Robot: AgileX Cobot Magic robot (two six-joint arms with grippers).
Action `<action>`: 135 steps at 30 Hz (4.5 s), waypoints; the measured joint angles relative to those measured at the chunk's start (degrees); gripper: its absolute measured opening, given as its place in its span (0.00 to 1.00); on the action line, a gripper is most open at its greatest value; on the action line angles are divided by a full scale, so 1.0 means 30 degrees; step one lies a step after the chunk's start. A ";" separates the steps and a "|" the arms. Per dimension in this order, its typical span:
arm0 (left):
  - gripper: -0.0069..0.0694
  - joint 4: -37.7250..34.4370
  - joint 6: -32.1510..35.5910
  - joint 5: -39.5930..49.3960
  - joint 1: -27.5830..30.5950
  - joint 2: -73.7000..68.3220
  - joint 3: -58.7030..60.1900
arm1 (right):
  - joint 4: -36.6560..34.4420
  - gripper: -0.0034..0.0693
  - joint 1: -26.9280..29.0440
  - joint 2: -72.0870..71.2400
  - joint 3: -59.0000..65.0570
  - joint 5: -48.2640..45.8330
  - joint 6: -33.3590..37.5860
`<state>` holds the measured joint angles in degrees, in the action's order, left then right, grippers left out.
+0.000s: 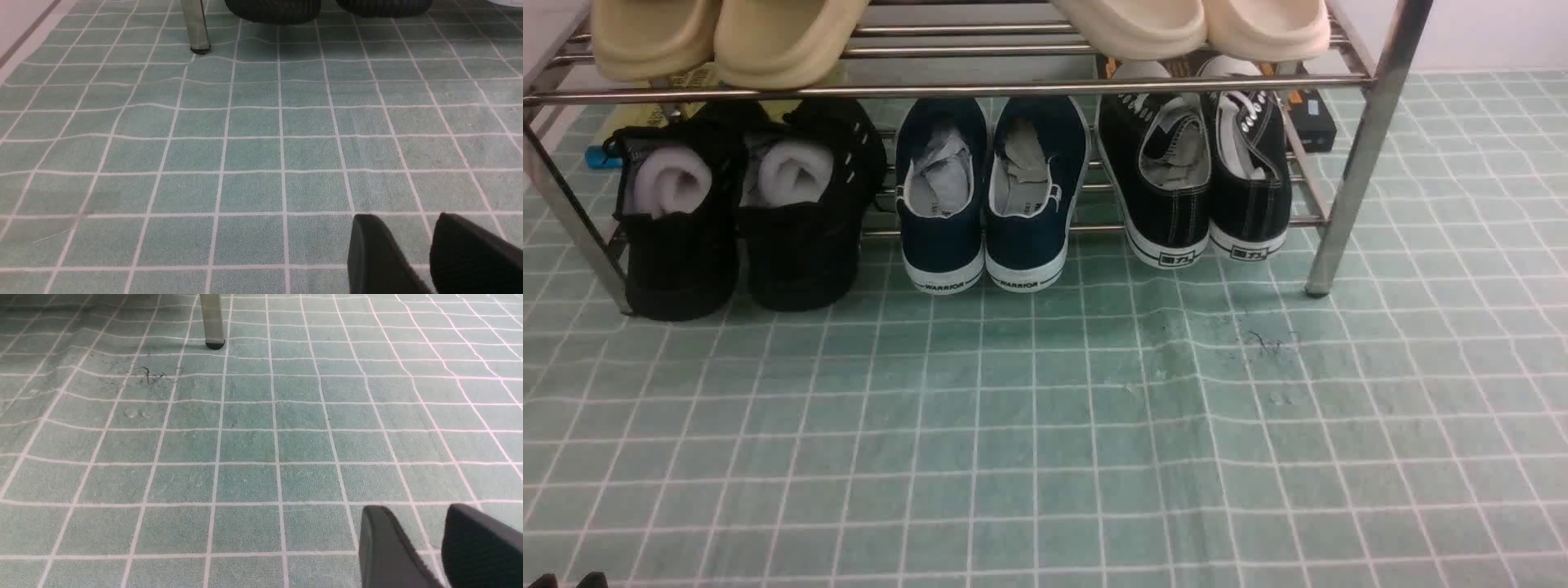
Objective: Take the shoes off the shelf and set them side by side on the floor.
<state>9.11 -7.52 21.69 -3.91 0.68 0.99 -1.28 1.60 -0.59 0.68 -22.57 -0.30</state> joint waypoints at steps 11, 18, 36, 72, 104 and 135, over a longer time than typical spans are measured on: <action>0.41 0.0000 0.0000 0.0000 0.0000 0.0000 0.0000 | 0.0000 0.37 0.0000 0.0000 0.0000 0.0000 0.0000; 0.41 0.0000 0.0000 0.0000 0.0000 0.0000 0.0000 | 0.0000 0.37 0.0000 0.0000 0.0000 0.0000 0.0000; 0.41 0.0000 0.0000 0.0000 0.0000 0.0000 0.0000 | -0.4681 0.37 0.0000 0.0000 0.0217 0.1221 -0.3437; 0.41 0.0000 0.0000 0.0000 0.0000 0.0000 0.0000 | -0.9644 0.05 0.0000 1.7026 -1.6099 -1.2515 0.5438; 0.41 0.0000 0.0000 0.0000 0.0000 0.0000 0.0000 | -0.1429 0.57 -1.0286 3.7514 -3.6269 -1.1508 0.1299; 0.41 0.0000 0.0000 0.0000 0.0000 0.0000 0.0000 | 0.0977 0.05 -1.0396 4.0462 -3.7209 -0.7455 -0.1032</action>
<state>9.11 -7.52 21.69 -3.91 0.68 0.99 1.65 -29.58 120.80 -110.95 -44.93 -3.40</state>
